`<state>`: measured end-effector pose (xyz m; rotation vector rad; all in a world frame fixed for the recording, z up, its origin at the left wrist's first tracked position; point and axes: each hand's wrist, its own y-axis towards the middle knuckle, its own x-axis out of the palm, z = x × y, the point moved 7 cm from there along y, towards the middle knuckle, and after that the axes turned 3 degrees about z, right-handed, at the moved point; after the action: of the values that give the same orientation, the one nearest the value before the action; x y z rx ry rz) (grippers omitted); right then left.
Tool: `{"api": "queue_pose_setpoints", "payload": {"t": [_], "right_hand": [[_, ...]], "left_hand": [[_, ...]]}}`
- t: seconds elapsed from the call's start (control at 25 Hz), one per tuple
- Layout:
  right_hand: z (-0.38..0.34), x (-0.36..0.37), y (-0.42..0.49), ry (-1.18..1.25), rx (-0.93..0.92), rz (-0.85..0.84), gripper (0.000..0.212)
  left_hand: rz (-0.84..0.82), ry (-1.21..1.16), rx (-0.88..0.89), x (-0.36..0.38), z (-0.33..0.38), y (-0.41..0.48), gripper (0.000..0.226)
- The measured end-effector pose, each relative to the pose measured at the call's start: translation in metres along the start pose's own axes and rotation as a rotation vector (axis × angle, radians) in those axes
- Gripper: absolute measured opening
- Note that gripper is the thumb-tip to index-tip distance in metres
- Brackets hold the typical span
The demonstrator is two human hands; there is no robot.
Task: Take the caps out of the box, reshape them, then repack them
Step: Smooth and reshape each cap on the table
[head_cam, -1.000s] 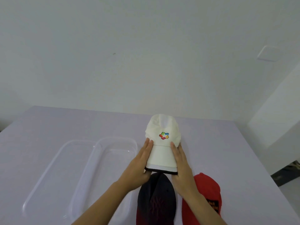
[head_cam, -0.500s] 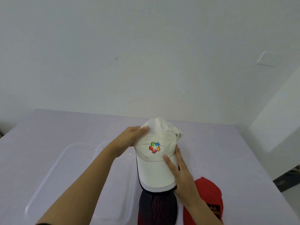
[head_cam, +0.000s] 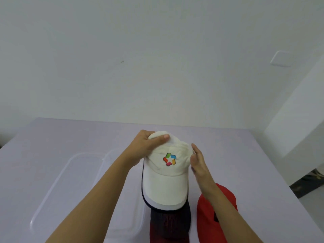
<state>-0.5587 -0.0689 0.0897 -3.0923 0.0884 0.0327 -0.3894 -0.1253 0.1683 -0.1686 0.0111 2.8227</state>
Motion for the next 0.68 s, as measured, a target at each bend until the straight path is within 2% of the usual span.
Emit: {"api": "queue_pose_setpoints", "payload": {"t": [0.12, 0.2, 0.28, 0.4, 0.48, 0.52, 0.6, 0.68], "right_hand": [[-0.002, 0.014, 0.000, 0.259, 0.070, -0.056, 0.084], [-0.001, 0.014, -0.003, 0.329, 0.103, 0.054, 0.087], [0.005, 0.007, -0.003, 0.311, 0.083, 0.204, 0.093], [0.007, -0.002, -0.005, 0.339, 0.062, 0.333, 0.093], [0.004, -0.008, -0.005, 0.341, 0.059, 0.360, 0.083], [0.002, -0.009, -0.004, 0.334, 0.064, 0.352, 0.080], [0.005, -0.008, -0.002, 0.322, 0.107, 0.310, 0.087], [0.010, -0.001, -0.001, 0.356, 0.158, 0.219, 0.091]], "left_hand": [[-0.023, -0.061, -0.015, 0.017, -0.001, -0.004, 0.028], [0.109, -0.070, -0.033, 0.013, -0.007, -0.003, 0.028], [0.204, -0.075, -0.141, 0.008, -0.025, -0.005, 0.032], [0.009, -0.201, -0.426, 0.029, -0.064, -0.018, 0.061], [-0.106, -0.285, -0.420, 0.043, -0.073, -0.022, 0.066], [-0.103, -0.338, -0.389, 0.045, -0.073, -0.021, 0.068], [0.011, -0.407, -0.364, 0.041, -0.073, -0.020, 0.072], [0.147, -0.445, -0.342, 0.036, -0.074, -0.019, 0.064]]}}
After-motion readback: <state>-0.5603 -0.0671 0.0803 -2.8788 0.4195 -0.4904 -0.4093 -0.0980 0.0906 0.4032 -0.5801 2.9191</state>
